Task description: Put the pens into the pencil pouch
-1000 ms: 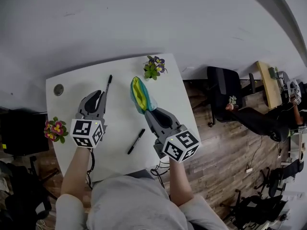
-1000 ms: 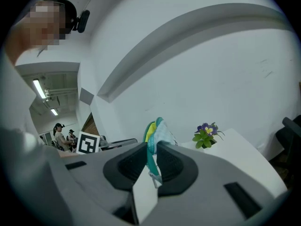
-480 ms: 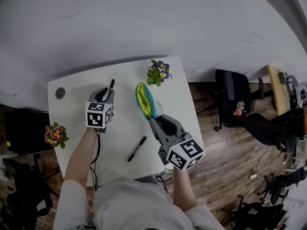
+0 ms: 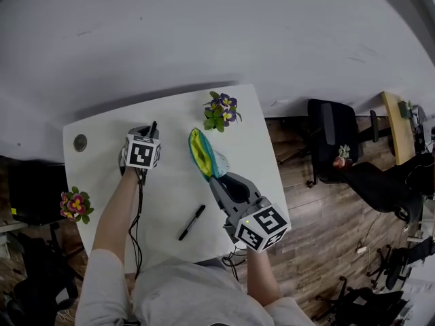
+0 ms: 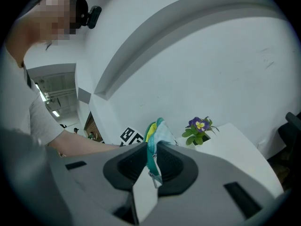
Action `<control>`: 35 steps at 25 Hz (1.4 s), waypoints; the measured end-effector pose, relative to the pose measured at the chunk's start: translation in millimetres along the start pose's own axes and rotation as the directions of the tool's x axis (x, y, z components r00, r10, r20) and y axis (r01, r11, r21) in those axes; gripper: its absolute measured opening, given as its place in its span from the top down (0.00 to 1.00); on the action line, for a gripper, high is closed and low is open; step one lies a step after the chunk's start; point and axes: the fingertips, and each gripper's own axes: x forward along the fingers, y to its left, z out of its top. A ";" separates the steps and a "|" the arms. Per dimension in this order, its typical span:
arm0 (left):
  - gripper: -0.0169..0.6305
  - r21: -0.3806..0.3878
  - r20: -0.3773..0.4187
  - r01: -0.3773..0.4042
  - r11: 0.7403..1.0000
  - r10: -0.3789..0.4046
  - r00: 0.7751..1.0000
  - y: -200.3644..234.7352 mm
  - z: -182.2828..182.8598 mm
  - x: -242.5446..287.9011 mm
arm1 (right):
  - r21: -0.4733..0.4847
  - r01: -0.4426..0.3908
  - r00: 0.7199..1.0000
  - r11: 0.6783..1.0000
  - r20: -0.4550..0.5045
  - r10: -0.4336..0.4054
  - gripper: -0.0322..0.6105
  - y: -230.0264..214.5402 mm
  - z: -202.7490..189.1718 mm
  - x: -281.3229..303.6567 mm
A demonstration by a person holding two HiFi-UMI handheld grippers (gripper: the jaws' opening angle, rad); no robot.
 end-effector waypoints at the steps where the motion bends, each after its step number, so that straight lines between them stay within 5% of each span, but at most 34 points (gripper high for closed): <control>1: 0.83 0.009 -0.017 -0.002 1.000 0.002 1.000 1.2 1.7 4.1 | 0.002 0.002 1.000 1.000 -0.002 -0.002 0.83 -1.8 -0.4 0.1; 7: 0.83 0.025 -0.138 0.022 0.999 -0.019 0.990 0.7 -2.0 23.5 | 0.007 0.016 1.000 1.000 -0.013 -0.015 0.83 -10.3 -1.5 0.4; 14: 0.86 -0.009 -0.142 0.075 0.997 -0.075 0.987 -4.3 -7.2 19.7 | 0.013 0.006 1.000 1.000 -0.012 -0.005 0.83 -10.2 -0.8 4.4; 19: 0.86 -0.059 0.014 0.115 0.992 -0.114 0.993 -6.1 12.2 -2.9 | 0.028 -0.013 1.000 1.000 -0.010 0.013 0.83 -6.8 -0.7 10.9; 25: 0.86 -0.083 0.210 0.184 0.979 -0.163 0.964 -15.1 40.8 -48.9 | 0.036 -0.034 0.999 0.999 0.000 0.034 0.83 0.7 0.6 14.7; 30: 0.86 -0.001 0.361 0.199 0.980 -0.186 0.914 -25.3 64.0 -103.2 | 0.038 -0.049 0.999 0.998 0.011 0.049 0.83 14.7 2.8 13.5; 35: 0.86 0.076 0.514 0.210 0.975 -0.219 0.829 -38.9 83.0 -164.1 | 0.067 -0.064 0.998 0.996 0.034 0.062 0.83 28.7 5.4 11.4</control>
